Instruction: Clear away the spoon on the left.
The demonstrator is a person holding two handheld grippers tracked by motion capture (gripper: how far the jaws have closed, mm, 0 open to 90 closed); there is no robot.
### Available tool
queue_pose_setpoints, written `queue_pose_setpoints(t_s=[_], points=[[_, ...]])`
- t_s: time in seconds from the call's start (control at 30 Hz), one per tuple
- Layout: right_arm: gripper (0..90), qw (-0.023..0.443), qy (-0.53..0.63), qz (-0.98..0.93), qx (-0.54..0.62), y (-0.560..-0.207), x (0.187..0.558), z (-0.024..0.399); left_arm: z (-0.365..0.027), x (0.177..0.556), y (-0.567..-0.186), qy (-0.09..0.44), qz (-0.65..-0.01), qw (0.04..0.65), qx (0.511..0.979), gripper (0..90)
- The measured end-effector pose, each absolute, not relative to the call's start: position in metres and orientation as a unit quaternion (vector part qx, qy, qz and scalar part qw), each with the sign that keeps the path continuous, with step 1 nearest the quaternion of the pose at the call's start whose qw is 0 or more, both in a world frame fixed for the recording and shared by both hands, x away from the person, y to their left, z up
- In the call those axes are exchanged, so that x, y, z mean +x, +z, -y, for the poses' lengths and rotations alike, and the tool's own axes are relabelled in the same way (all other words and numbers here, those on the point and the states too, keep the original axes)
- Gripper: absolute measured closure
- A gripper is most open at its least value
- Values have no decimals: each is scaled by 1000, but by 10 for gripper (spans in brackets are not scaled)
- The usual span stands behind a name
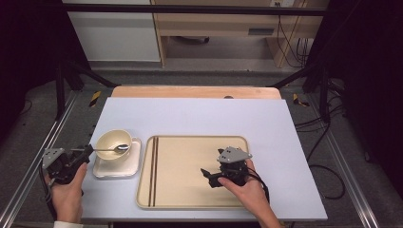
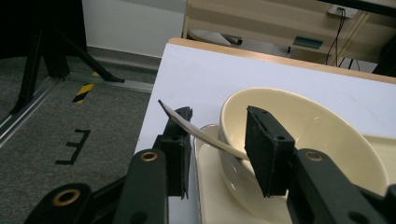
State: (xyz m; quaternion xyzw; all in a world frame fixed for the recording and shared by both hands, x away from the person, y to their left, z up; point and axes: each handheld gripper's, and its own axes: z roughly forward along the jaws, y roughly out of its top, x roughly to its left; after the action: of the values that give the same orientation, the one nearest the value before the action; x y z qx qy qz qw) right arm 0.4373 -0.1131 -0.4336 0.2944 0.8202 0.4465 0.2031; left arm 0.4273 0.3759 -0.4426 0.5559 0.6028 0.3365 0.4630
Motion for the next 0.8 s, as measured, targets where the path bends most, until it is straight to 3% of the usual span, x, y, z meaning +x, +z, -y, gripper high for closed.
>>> queue_pose_setpoints(t_s=[0.33, 0.8], points=[[123, 199, 445, -821, 297, -434, 438, 113, -378, 427, -444, 334, -603, 476, 546, 726], [126, 203, 450, -816, 302, -433, 437, 121, -370, 438, -414, 362, -537, 501, 574, 889]])
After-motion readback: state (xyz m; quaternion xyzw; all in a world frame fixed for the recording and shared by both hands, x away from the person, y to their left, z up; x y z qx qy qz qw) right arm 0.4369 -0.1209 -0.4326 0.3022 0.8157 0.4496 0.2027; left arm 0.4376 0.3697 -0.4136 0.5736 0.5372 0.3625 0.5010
